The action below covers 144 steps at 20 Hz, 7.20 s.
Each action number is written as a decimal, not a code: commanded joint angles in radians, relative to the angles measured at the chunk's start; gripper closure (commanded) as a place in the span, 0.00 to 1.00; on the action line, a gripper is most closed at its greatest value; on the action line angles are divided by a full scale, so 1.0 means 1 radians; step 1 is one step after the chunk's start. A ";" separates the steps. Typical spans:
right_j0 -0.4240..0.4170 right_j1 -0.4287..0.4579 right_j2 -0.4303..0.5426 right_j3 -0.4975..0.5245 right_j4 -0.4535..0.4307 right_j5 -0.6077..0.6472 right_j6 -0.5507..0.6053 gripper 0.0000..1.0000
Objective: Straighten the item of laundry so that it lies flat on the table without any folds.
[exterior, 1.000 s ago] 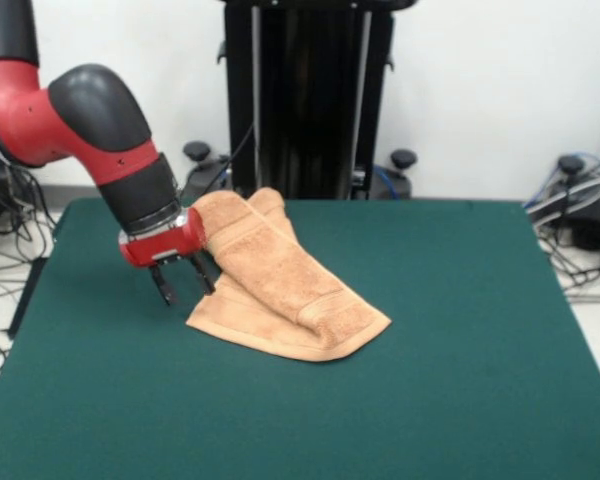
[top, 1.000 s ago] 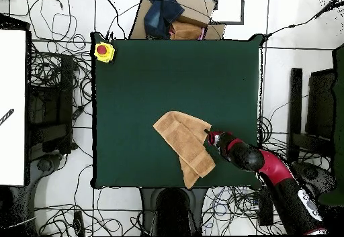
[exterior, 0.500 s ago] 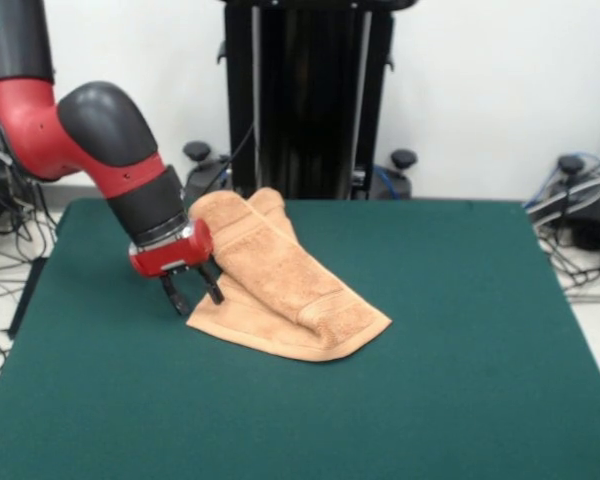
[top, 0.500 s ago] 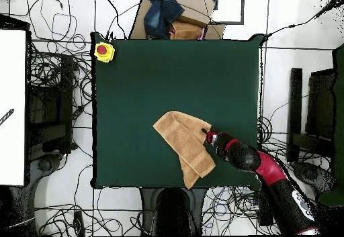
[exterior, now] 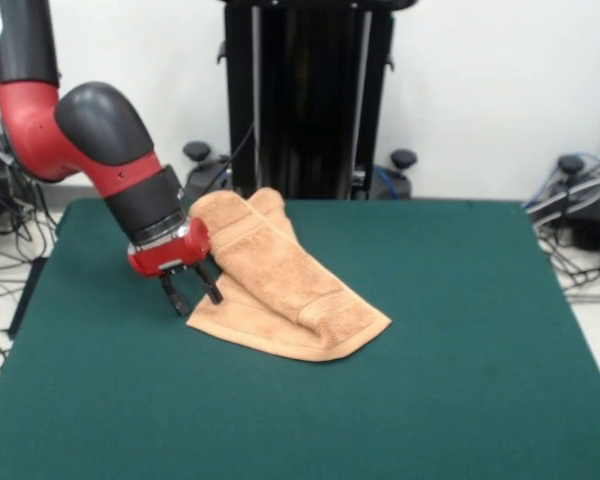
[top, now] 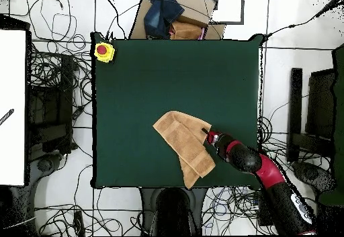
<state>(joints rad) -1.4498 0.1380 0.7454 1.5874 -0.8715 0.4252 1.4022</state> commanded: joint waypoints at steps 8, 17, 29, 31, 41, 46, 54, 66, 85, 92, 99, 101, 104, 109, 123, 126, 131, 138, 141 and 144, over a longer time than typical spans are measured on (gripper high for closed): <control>-0.087 0.336 -0.031 -0.202 0.011 0.037 -0.376 0.00; -0.071 0.330 -0.053 -0.179 -0.028 -0.031 -0.475 0.00; -0.094 0.382 0.004 -0.172 -0.079 0.047 -0.852 0.00; -0.101 0.405 0.000 -0.180 -0.052 0.056 -0.868 0.00; -0.113 0.477 -0.046 -0.207 0.101 0.088 -0.932 0.00; 0.056 0.319 -0.115 -0.187 0.082 -0.008 -0.711 0.00; 0.052 0.358 -0.146 -0.200 0.207 0.048 -0.745 0.00; 0.118 0.360 -0.256 -0.186 0.504 0.161 -0.611 0.00; 0.475 0.261 -0.548 -0.279 0.817 0.517 -0.499 0.00; 0.456 0.293 -0.550 -0.274 0.940 0.578 -0.514 0.00; 0.459 0.315 -0.565 -0.265 1.016 0.632 -0.568 0.00; 0.482 0.302 -0.575 -0.271 1.008 0.654 -0.585 0.00; 0.483 0.304 -0.576 -0.268 1.014 0.652 -0.610 0.00; 0.486 0.316 -0.574 -0.284 1.010 0.670 -0.646 0.00; 0.178 0.231 -0.367 -0.053 0.724 -0.517 -0.598 0.00; 0.163 0.233 -0.351 -0.055 0.698 -0.521 -0.552 0.00; 0.052 0.300 -0.294 -0.044 0.696 -0.532 -0.508 0.00; -0.122 0.423 -0.206 -0.067 0.590 -0.526 -0.573 0.00; -0.145 0.447 -0.191 -0.085 0.574 -0.492 -0.582 0.00; -0.169 0.469 -0.180 -0.098 0.557 -0.464 -0.593 0.00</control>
<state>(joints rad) -1.6509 0.3892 0.5500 1.7547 -0.2726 0.2045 0.5946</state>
